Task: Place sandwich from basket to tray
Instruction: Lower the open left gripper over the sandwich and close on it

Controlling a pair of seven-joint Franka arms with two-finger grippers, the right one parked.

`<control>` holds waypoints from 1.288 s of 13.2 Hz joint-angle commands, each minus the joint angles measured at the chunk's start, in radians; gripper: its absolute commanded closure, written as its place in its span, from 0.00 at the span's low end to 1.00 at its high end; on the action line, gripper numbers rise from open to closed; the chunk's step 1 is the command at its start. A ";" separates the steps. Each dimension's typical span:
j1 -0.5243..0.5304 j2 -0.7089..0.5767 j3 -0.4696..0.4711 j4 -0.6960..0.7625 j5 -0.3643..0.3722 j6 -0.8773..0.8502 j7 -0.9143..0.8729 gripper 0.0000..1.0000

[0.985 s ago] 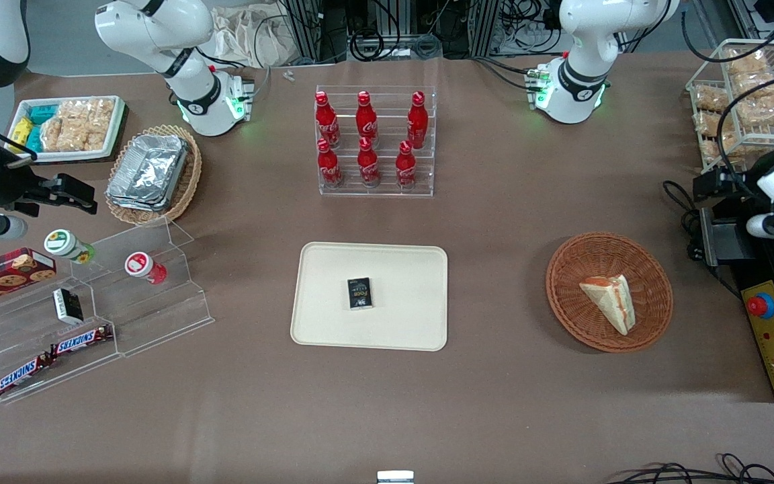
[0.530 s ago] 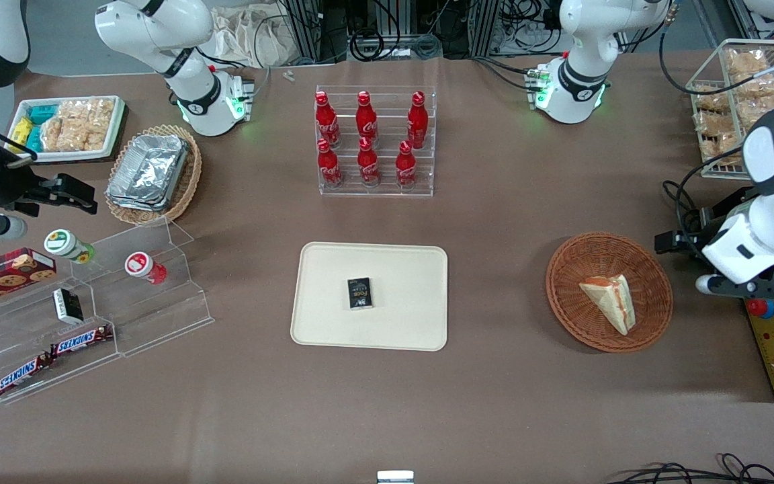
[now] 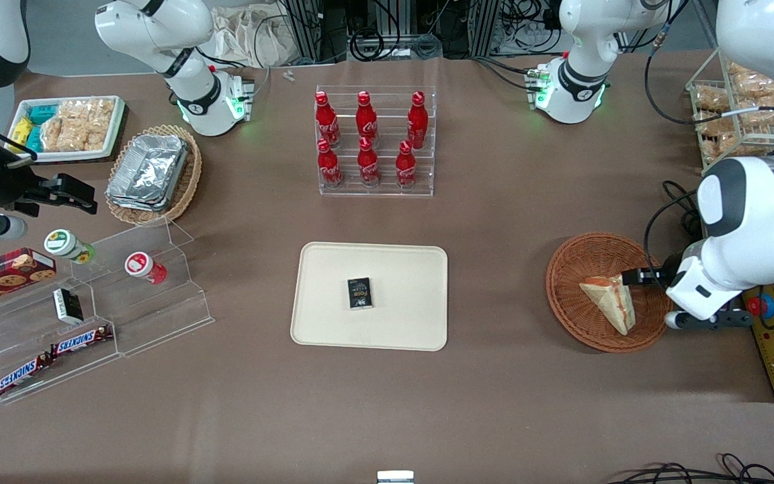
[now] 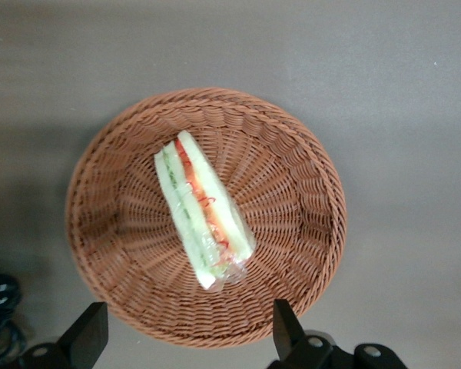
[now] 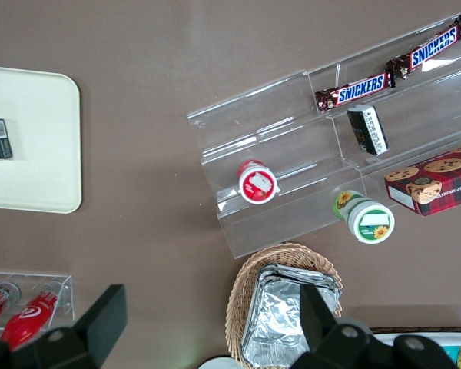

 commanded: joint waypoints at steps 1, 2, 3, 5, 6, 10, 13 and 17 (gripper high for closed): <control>-0.003 0.024 0.001 0.003 -0.032 0.038 -0.081 0.03; -0.003 0.041 0.001 0.001 -0.037 0.057 -0.099 0.03; -0.003 0.052 0.001 0.000 -0.037 0.071 -0.119 0.03; -0.003 0.066 0.001 -0.022 -0.037 0.117 -0.176 0.03; 0.000 0.064 0.001 -0.046 -0.037 0.159 -0.204 0.03; 0.002 0.064 0.001 -0.131 -0.034 0.331 -0.314 0.03; 0.003 0.069 0.001 -0.157 -0.036 0.336 -0.326 0.03; 0.009 0.064 0.001 -0.194 -0.036 0.344 -0.322 0.03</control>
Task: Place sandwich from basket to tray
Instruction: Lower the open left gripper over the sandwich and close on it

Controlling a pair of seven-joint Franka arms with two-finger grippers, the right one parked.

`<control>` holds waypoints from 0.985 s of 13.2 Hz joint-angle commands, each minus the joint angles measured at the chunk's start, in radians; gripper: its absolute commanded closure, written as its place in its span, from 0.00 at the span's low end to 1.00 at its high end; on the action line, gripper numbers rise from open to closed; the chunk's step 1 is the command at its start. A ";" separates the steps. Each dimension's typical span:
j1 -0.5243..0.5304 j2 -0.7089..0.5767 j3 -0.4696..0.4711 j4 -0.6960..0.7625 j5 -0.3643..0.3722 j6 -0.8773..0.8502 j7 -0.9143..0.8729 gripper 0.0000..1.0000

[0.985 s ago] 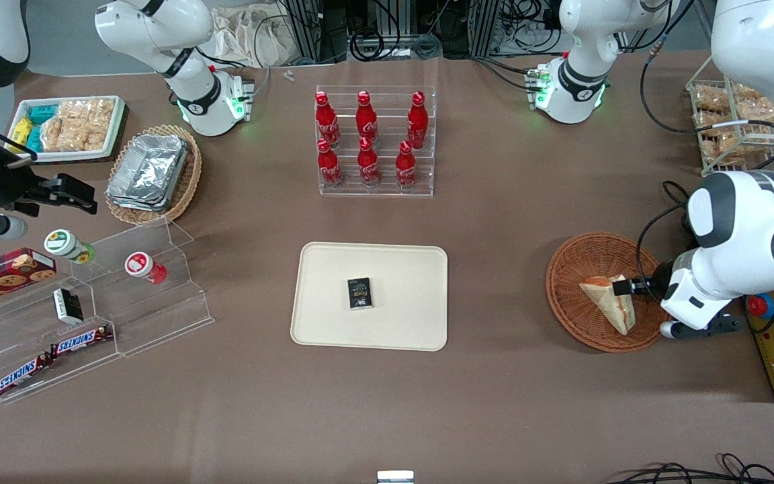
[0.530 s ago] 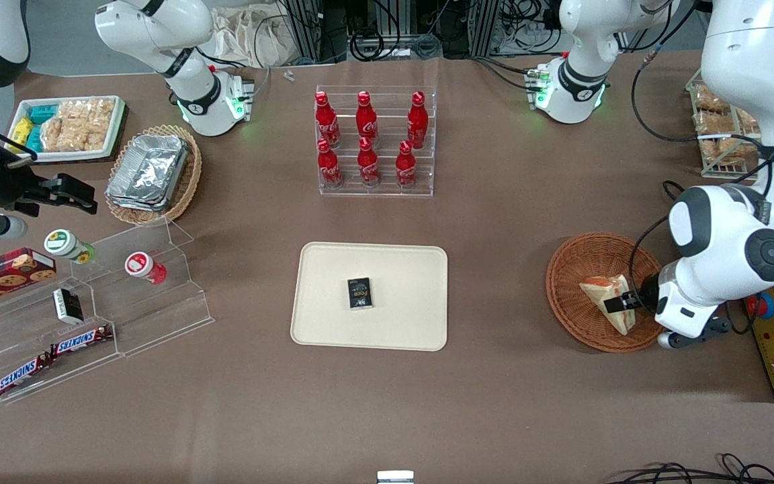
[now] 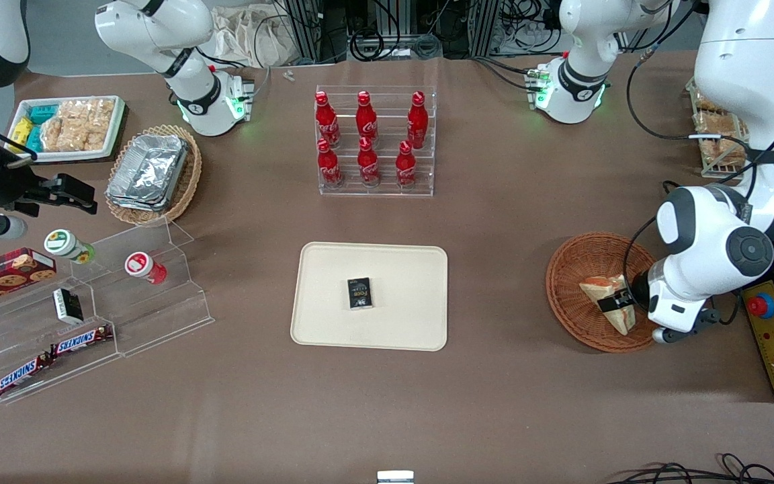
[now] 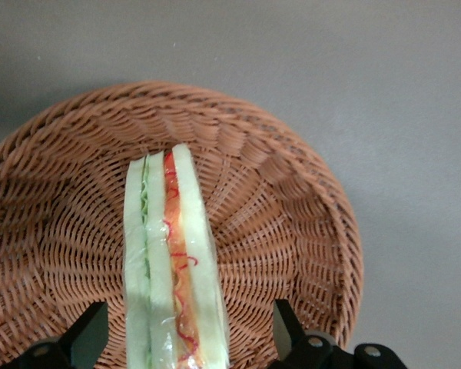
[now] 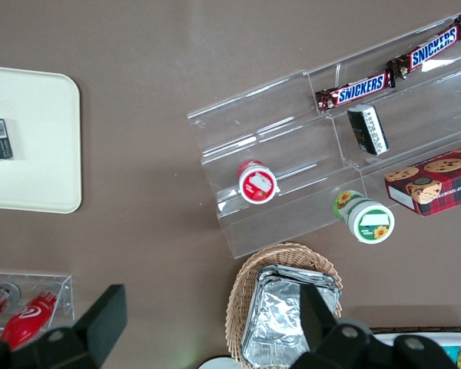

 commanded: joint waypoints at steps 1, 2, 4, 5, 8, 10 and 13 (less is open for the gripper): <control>0.005 -0.013 0.000 -0.035 -0.009 0.026 -0.006 0.03; 0.011 -0.013 0.000 -0.039 -0.009 0.026 -0.003 0.05; 0.013 -0.016 0.000 -0.046 -0.007 0.026 -0.011 0.23; 0.013 -0.019 0.000 -0.046 -0.007 0.025 -0.012 0.36; 0.013 -0.022 0.000 -0.043 -0.009 0.014 -0.002 0.69; 0.013 -0.034 0.000 -0.039 -0.007 0.011 -0.003 0.88; 0.002 -0.065 0.000 -0.023 -0.007 -0.017 -0.015 0.98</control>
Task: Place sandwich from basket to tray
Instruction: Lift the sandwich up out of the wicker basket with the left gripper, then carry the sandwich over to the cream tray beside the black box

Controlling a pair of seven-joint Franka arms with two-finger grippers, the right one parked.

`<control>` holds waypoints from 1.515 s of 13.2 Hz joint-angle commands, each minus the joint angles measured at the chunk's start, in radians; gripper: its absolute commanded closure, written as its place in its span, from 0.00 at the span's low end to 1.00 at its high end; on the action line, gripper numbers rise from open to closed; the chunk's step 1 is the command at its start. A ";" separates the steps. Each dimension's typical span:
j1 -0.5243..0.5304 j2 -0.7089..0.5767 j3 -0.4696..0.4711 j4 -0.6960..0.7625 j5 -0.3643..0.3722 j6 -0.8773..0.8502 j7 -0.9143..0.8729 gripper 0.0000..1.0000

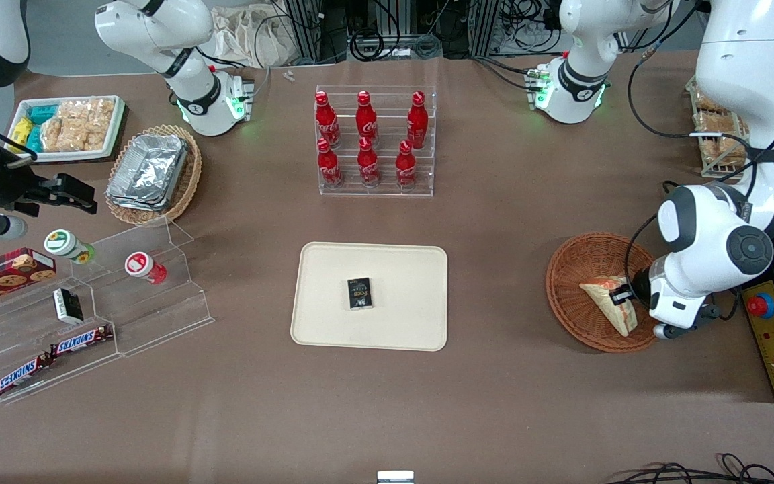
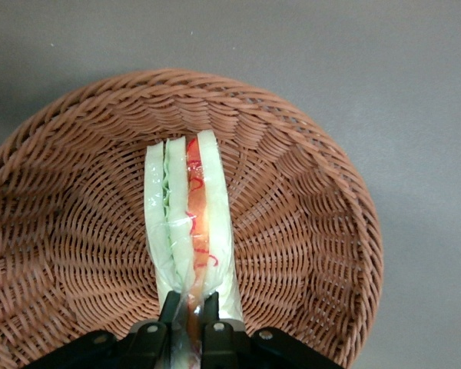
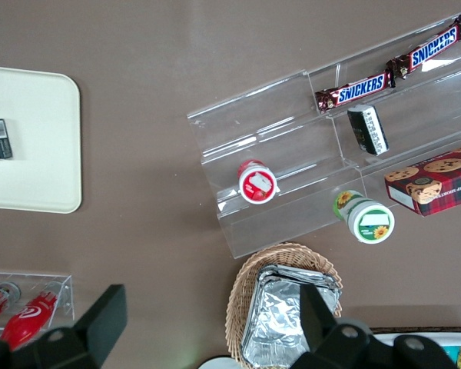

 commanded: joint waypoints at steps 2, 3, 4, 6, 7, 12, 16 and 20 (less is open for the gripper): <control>-0.006 -0.062 -0.004 0.098 -0.004 -0.218 -0.011 0.98; -0.006 -0.062 -0.004 0.168 -0.004 -0.337 -0.003 0.98; -0.006 -0.064 -0.004 0.241 -0.002 -0.448 -0.002 0.98; -0.009 -0.067 -0.006 0.359 0.001 -0.623 -0.002 0.98; -0.012 -0.068 -0.007 0.409 0.001 -0.689 0.000 0.98; -0.010 -0.087 -0.088 0.525 0.005 -0.757 0.047 0.96; -0.012 -0.087 -0.188 0.530 0.005 -0.748 0.095 0.94; -0.045 -0.061 -0.283 0.523 0.007 -0.724 0.057 0.94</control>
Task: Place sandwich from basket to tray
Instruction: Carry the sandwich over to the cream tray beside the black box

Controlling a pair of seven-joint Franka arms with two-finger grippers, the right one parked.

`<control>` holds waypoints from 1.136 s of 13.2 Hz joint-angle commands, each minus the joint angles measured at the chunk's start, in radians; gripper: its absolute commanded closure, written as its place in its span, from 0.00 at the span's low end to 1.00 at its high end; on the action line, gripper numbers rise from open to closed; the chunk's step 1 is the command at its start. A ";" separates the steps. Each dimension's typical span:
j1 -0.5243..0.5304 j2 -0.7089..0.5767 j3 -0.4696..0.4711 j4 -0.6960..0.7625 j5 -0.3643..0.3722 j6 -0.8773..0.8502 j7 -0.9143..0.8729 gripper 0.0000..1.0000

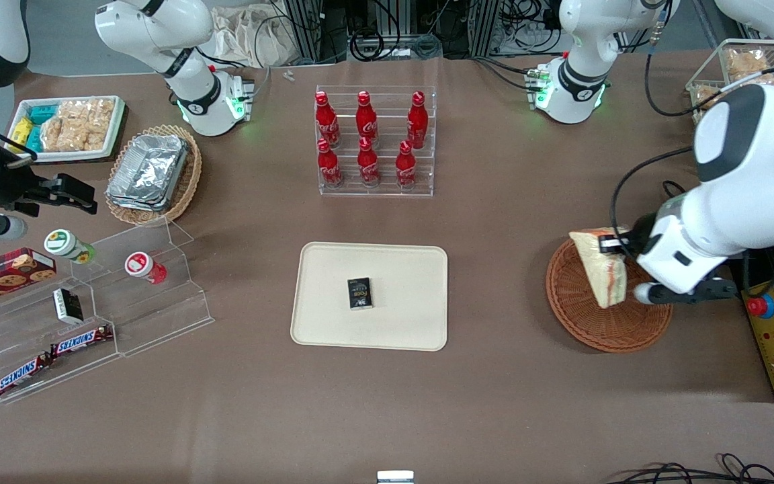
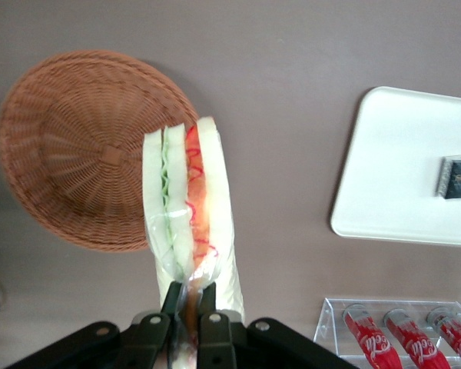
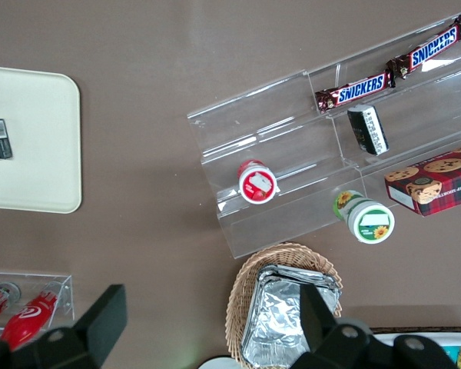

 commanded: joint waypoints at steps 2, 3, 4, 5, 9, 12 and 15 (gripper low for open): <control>-0.107 0.062 -0.033 0.013 0.014 0.050 -0.069 0.95; -0.133 0.091 -0.031 0.013 0.025 0.087 -0.102 0.95; -0.150 0.116 -0.033 0.012 0.049 0.119 -0.124 0.95; -0.184 0.141 -0.033 0.013 0.077 0.144 -0.136 0.96; -0.270 0.231 -0.033 0.013 0.128 0.248 -0.187 0.98; -0.298 0.305 -0.033 0.012 0.117 0.398 -0.189 0.99; -0.353 0.362 -0.033 0.010 0.129 0.490 -0.192 0.99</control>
